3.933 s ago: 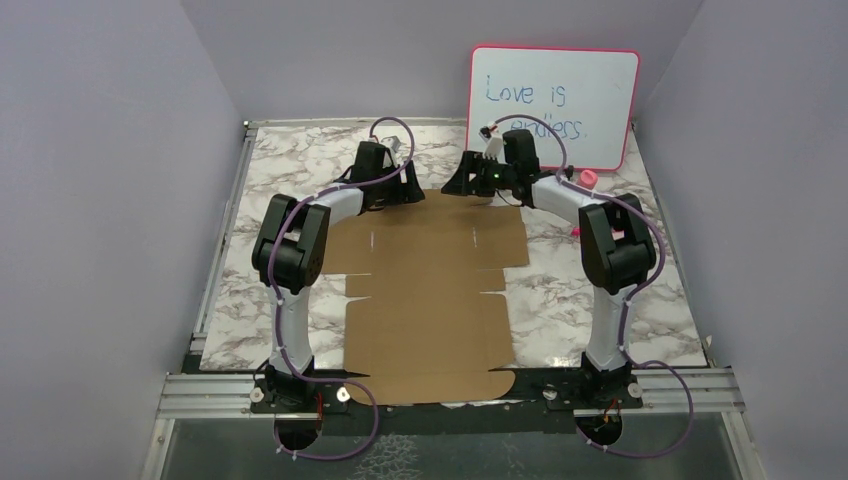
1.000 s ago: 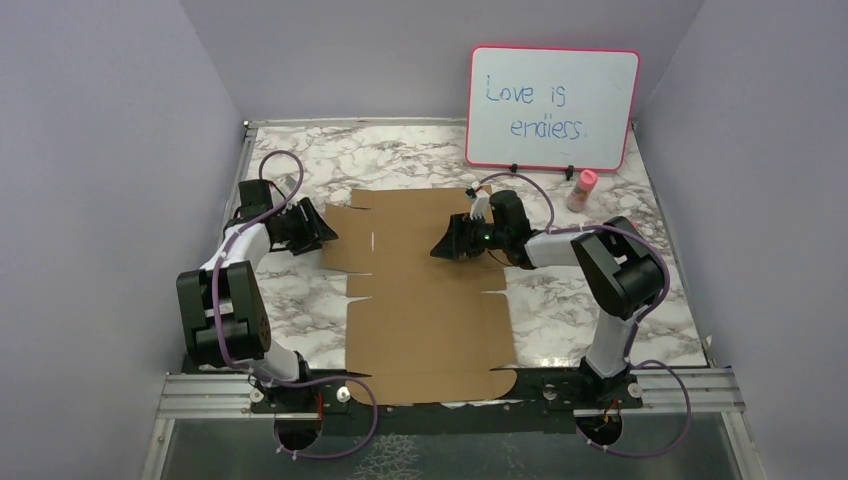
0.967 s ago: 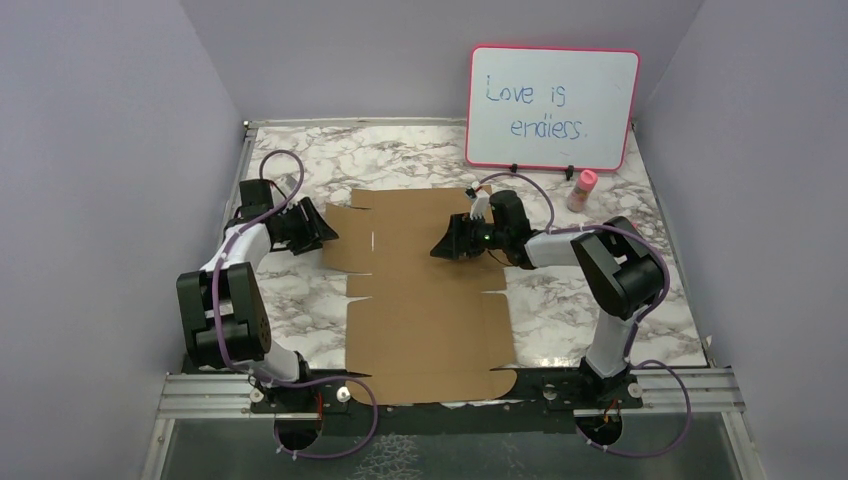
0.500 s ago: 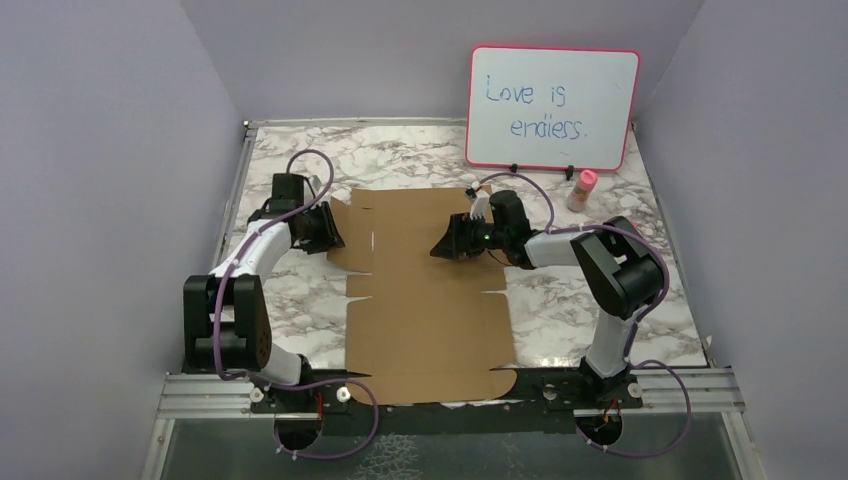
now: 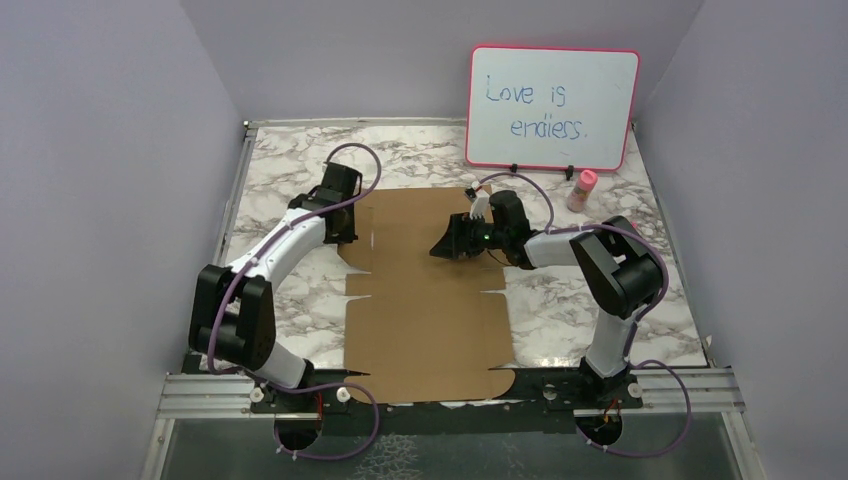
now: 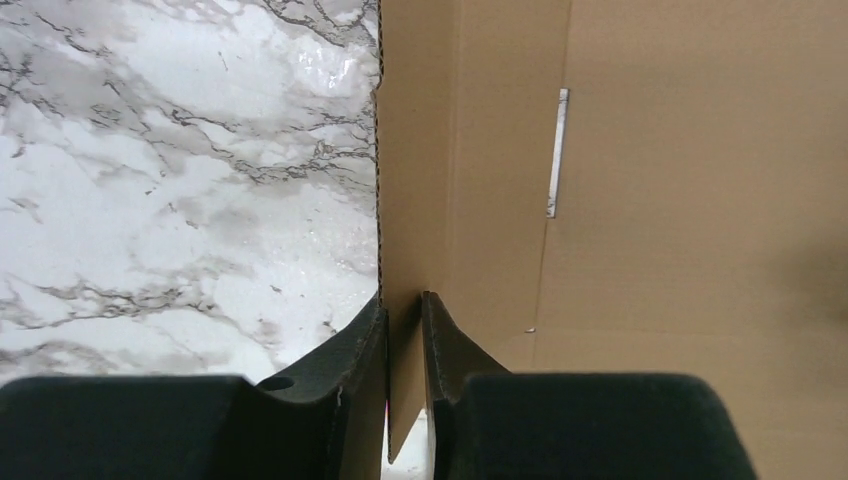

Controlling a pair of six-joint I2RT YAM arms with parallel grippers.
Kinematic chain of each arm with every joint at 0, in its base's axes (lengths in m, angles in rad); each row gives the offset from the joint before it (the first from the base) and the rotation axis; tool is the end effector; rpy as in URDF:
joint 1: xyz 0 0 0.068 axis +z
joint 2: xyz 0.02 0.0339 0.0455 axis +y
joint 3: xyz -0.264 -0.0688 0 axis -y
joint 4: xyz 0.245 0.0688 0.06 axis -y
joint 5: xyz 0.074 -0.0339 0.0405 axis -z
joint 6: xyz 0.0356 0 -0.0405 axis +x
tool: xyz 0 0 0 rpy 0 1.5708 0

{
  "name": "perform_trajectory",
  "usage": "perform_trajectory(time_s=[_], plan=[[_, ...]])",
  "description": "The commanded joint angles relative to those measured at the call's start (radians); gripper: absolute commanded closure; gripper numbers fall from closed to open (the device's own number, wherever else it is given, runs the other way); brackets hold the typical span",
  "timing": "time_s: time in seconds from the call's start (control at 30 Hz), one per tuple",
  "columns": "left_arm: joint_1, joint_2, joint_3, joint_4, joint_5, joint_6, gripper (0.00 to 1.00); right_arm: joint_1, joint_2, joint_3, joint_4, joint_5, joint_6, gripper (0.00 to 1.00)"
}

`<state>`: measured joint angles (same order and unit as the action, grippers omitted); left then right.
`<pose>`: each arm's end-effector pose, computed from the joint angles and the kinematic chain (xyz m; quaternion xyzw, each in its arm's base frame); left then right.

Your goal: Fold the paper box

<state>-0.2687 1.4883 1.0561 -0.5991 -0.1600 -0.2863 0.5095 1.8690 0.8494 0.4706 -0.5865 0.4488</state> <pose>0.2926 -0.0747 0.2348 -0.0298 0.9605 0.0013 0.2766 0.3094 0.1954 0.1345 -0.1666 0.8304 0.4396 0.2991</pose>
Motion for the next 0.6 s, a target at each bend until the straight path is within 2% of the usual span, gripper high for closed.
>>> perform_trajectory(time_s=[0.0, 0.17, 0.33, 0.57], plan=[[-0.086, 0.07, 0.055, -0.08, -0.253, 0.007, 0.82, 0.002, 0.027, -0.009, 0.0, 0.017, 0.001, 0.22], [-0.171, 0.165, 0.091, -0.122, -0.377, 0.001, 0.87, 0.001, 0.033, -0.009, 0.002, 0.017, 0.002, 0.22], [-0.242, 0.256, 0.13, -0.16, -0.491, -0.006, 0.87, 0.002, 0.035, -0.009, 0.002, 0.017, 0.002, 0.22], [-0.314, 0.329, 0.193, -0.233, -0.582, -0.027, 0.9, 0.001, 0.038, -0.01, 0.006, 0.025, 0.004, 0.22]])
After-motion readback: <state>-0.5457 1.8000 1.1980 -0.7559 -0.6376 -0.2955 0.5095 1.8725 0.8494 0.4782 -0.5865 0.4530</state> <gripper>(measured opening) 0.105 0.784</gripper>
